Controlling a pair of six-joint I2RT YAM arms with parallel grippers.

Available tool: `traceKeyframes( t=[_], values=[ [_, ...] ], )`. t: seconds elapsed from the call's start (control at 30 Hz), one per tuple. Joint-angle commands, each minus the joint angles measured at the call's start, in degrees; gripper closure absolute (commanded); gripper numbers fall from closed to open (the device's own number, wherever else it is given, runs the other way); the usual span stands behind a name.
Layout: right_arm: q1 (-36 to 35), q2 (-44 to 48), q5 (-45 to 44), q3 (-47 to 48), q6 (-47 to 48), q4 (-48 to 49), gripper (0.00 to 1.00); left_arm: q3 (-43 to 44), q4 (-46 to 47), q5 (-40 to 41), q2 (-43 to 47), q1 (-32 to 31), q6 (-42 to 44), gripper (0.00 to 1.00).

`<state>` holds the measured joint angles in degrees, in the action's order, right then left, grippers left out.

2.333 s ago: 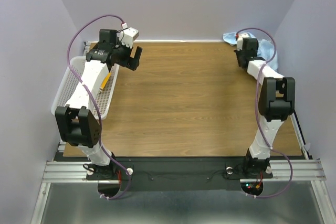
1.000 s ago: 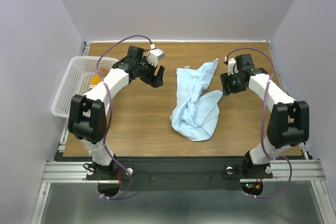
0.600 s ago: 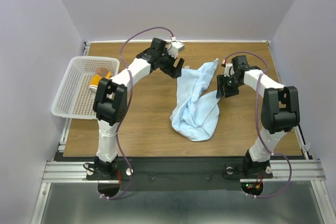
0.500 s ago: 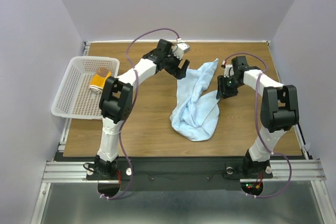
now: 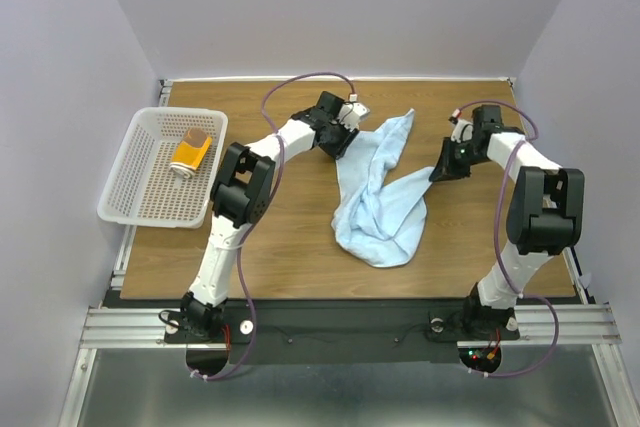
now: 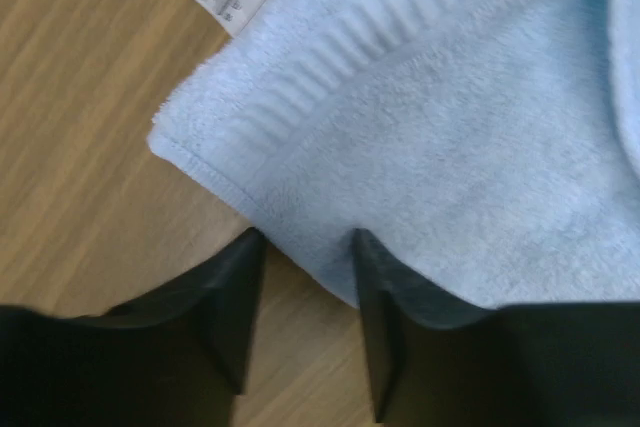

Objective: Roll the towels
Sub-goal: Flatten the towel

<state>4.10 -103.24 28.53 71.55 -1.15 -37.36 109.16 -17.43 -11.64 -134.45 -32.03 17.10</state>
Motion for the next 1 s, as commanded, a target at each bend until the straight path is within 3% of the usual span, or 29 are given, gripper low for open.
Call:
traceKeyframes(
  t=[0.0,0.1,0.23,0.37,0.5,0.63,0.8,0.97],
  values=[
    [3.8,6.0,2.2,2.4,-0.3,-0.6,0.99,-8.6,-4.0,3.7,9.1,0.4,4.7,0.70],
    [6.3,7.2,1.6,3.1,0.4,-1.4,0.99,-16.2,-5.2,4.6,16.3,0.3,7.0,1.00],
    [8.8,8.1,0.3,4.0,2.3,-3.2,0.99,-30.7,-9.2,3.5,25.6,0.3,8.3,1.00],
    [10.8,8.6,-0.8,4.7,3.1,-3.9,0.99,-39.2,-16.1,0.2,33.9,0.2,7.2,1.00],
    [11.4,8.9,0.1,4.7,3.7,-4.4,0.99,-41.8,-16.9,-4.8,43.7,1.8,6.0,0.43],
    [11.5,9.0,0.9,5.4,3.0,-4.5,1.00,-32.9,-13.9,-9.8,47.1,9.6,2.8,0.37],
    [11.6,8.1,2.8,6.8,1.5,-4.5,1.00,-24.1,-8.2,-15.8,42.0,17.3,-9.6,0.35],
    [11.7,7.0,3.8,7.6,1.4,-4.5,0.99,-19.5,-2.4,-16.1,35.3,19.3,-21.0,0.35]
  ],
)
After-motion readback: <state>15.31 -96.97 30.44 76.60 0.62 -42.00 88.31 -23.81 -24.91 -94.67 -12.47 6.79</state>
